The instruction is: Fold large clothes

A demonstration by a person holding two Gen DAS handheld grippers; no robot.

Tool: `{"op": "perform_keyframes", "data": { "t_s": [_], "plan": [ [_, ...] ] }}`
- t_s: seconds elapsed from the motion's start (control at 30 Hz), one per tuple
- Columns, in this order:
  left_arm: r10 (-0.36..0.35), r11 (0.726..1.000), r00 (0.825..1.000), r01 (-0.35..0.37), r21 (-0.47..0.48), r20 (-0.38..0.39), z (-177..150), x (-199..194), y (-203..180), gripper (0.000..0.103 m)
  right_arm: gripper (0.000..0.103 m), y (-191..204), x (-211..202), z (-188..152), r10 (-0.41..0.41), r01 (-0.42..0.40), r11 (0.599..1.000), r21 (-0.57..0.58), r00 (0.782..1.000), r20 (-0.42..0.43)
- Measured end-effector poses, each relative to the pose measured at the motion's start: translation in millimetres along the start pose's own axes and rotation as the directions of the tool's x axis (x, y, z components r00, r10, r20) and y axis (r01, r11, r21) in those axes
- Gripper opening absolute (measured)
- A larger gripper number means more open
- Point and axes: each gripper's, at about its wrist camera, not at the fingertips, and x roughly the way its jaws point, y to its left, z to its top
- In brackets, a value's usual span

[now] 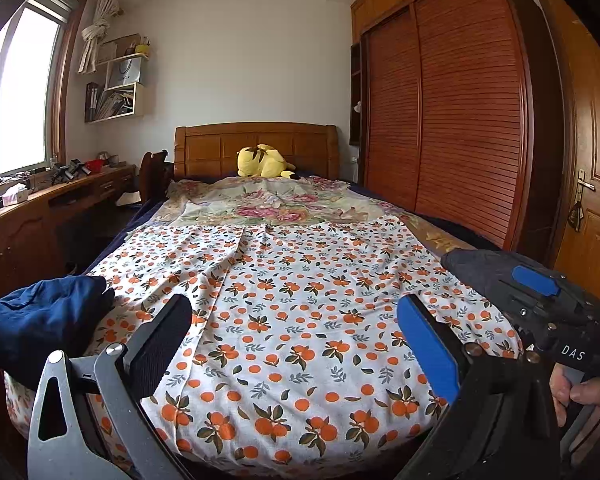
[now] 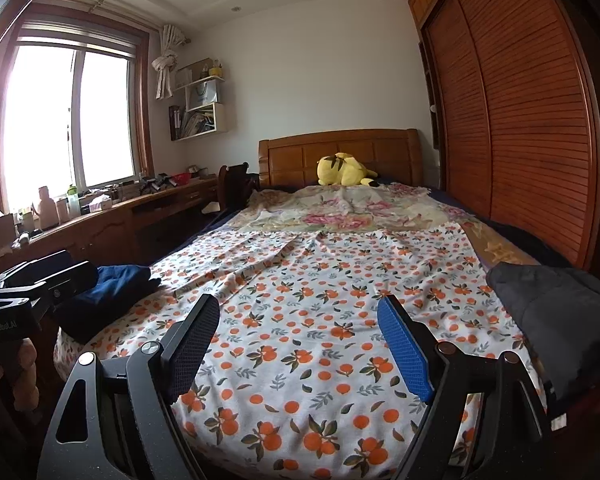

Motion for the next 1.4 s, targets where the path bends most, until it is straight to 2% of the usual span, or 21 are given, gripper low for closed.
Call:
{"op": "perform_keyframes", "data": {
  "t_s": [0.33,1.4],
  "plan": [
    [0.006,1.000,1.000,-0.007,-0.009,-0.020,-6.3,4.2,1.5,0.102,0.083,-7.1,16.3,0.4,-0.002,0.002,1.000,0.007,1.000,-0.010],
    [0.011,1.000,1.000,-0.011,-0.008,-0.027,-10.1,4.7,3.5,0.102,0.083,-12.9,15.7,1.5,0.008,-0.007,1.000,0.010,1.000,-0.011]
  ]
}}
